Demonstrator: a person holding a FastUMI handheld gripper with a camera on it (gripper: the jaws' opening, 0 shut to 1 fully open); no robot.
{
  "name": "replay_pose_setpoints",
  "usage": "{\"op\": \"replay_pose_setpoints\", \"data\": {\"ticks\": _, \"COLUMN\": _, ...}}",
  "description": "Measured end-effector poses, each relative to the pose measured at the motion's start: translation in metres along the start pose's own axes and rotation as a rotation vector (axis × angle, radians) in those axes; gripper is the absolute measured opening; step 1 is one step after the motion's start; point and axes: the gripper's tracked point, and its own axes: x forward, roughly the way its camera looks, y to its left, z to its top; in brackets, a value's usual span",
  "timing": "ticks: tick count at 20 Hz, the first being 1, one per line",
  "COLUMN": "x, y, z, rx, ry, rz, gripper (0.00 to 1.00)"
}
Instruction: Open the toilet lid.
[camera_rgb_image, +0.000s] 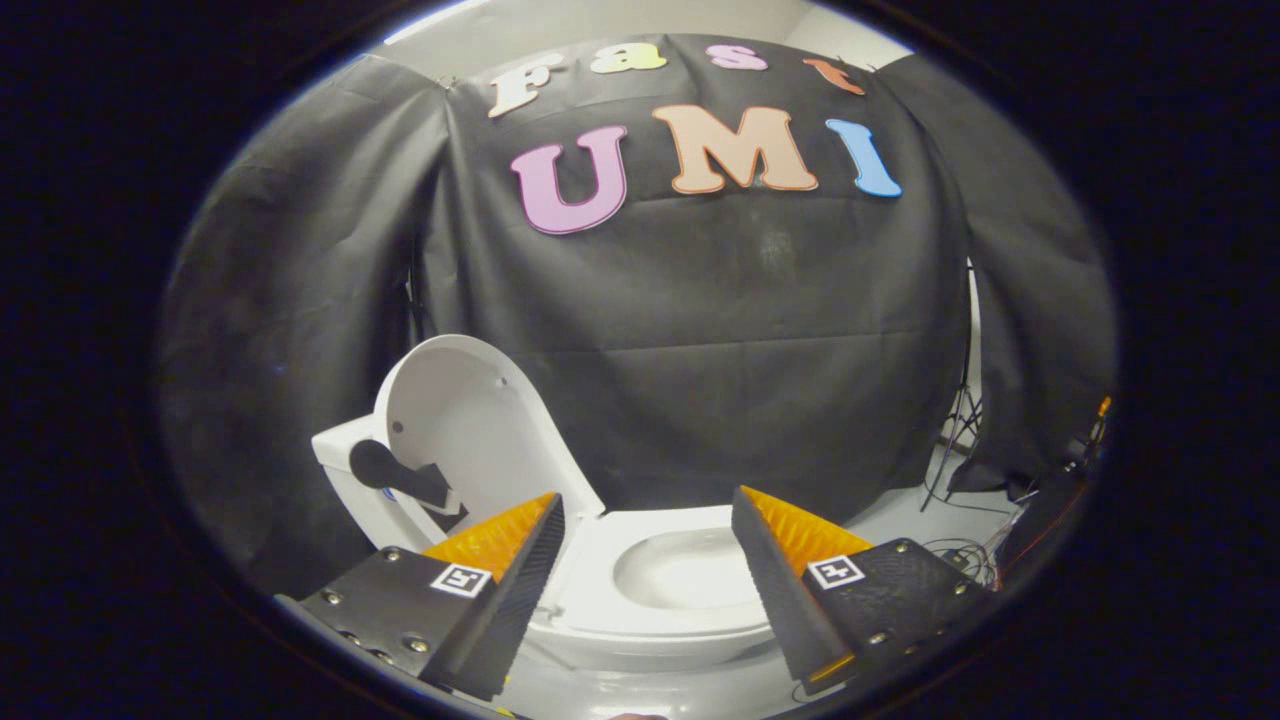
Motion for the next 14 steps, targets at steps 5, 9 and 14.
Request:
{"op": "replay_pose_setpoints", "data": {"ticks": 5, "x": -0.01, "y": -0.014, "z": 0.004, "rx": -0.002, "ry": -0.013, "rz": -0.019, "gripper": 0.99}}
{"op": "replay_pose_setpoints", "data": {"ticks": 9, "x": -0.014, "y": -0.026, "z": 0.006, "rx": 0.002, "ry": -0.018, "rz": -0.036, "gripper": 0.99}}
{"op": "replay_pose_setpoints", "data": {"ticks": 14, "x": -0.013, "y": -0.03, "z": -0.002, "rx": -0.006, "ry": 0.011, "rz": -0.034, "gripper": 0.99}}
